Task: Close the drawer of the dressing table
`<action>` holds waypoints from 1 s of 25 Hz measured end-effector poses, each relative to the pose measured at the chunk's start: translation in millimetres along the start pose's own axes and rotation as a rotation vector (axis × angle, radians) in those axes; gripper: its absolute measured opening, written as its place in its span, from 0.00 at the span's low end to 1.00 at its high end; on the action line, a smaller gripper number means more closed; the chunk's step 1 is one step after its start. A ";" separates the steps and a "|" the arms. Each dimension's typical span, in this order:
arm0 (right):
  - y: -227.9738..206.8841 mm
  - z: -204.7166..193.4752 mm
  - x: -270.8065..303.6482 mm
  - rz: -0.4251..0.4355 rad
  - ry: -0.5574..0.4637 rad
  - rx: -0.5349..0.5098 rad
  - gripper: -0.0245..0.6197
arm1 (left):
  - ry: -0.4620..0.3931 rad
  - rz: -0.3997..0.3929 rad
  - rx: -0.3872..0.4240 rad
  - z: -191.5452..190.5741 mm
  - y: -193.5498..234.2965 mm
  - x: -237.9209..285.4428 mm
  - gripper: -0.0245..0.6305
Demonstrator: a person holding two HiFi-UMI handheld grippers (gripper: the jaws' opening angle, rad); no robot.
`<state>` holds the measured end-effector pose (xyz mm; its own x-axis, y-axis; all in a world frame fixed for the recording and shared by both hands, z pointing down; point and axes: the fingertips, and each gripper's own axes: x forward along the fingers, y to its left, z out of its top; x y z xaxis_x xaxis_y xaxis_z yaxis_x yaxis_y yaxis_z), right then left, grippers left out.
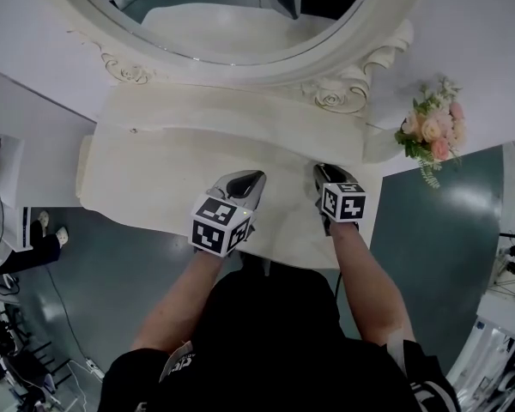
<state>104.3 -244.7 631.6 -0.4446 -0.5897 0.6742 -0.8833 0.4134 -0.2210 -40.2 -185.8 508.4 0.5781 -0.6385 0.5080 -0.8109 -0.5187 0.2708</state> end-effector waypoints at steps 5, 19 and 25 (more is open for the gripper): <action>-1.1 -4.1 -5.7 -0.016 0.008 0.023 0.21 | -0.023 -0.019 0.015 6.3 -3.0 -7.6 0.05; 29.3 -10.1 -89.6 -0.090 -0.107 0.077 0.13 | -0.083 -0.102 0.081 21.5 -16.7 -42.2 0.05; 30.5 -4.2 -123.6 -0.099 -0.157 0.079 0.12 | -0.108 -0.129 0.096 31.7 -31.7 -41.2 0.05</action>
<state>133.0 -156.3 544.5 -0.3668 -0.7283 0.5788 -0.9302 0.2955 -0.2178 -35.4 -161.1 452.9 0.6875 -0.6176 0.3820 -0.7199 -0.6488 0.2465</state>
